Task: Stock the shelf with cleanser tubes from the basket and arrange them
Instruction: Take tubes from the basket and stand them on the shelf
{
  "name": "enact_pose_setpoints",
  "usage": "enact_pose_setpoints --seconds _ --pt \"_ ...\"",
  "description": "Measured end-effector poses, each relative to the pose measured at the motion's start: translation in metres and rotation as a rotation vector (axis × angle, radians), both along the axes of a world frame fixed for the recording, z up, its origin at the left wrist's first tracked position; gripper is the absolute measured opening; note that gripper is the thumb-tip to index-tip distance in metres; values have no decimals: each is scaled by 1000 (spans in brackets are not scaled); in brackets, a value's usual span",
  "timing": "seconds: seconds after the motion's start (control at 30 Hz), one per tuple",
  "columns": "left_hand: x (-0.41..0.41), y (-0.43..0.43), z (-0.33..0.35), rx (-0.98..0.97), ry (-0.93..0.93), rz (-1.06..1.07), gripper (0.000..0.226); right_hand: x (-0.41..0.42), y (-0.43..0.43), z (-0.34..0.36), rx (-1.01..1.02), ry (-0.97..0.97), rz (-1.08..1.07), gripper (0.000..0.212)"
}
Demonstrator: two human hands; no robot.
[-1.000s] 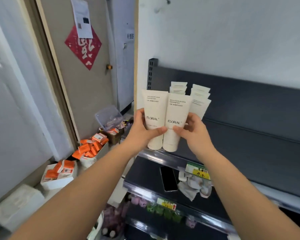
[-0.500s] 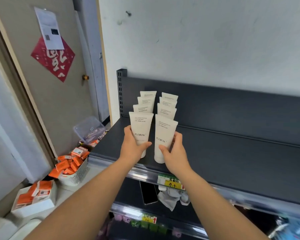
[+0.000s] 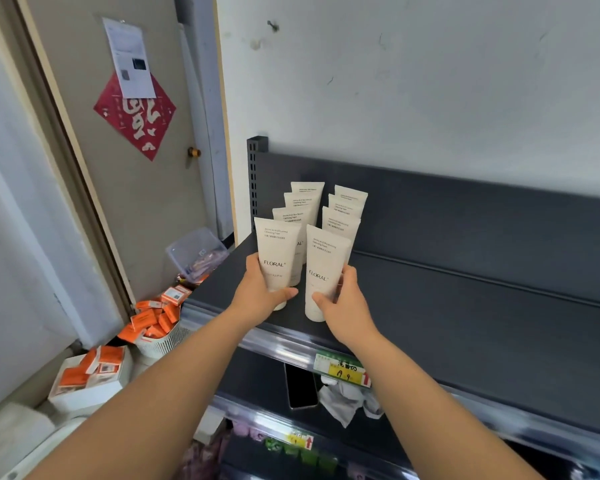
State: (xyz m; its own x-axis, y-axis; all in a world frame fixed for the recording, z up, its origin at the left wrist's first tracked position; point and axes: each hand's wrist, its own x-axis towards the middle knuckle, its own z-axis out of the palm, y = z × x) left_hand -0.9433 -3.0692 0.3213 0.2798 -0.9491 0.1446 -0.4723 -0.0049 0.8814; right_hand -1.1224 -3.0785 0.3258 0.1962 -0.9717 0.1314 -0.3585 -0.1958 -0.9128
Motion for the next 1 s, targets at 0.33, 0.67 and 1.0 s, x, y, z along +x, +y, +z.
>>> enact_pose_setpoints --seconds 0.33,0.67,1.0 --pt "8 37 -5 229 -440 70 81 -28 17 -1 53 374 65 55" --pt "22 81 -7 322 -769 -149 67 -29 64 4 12 843 171 52" --pt "87 165 -12 315 -864 -137 66 50 132 3 -99 870 288 65"
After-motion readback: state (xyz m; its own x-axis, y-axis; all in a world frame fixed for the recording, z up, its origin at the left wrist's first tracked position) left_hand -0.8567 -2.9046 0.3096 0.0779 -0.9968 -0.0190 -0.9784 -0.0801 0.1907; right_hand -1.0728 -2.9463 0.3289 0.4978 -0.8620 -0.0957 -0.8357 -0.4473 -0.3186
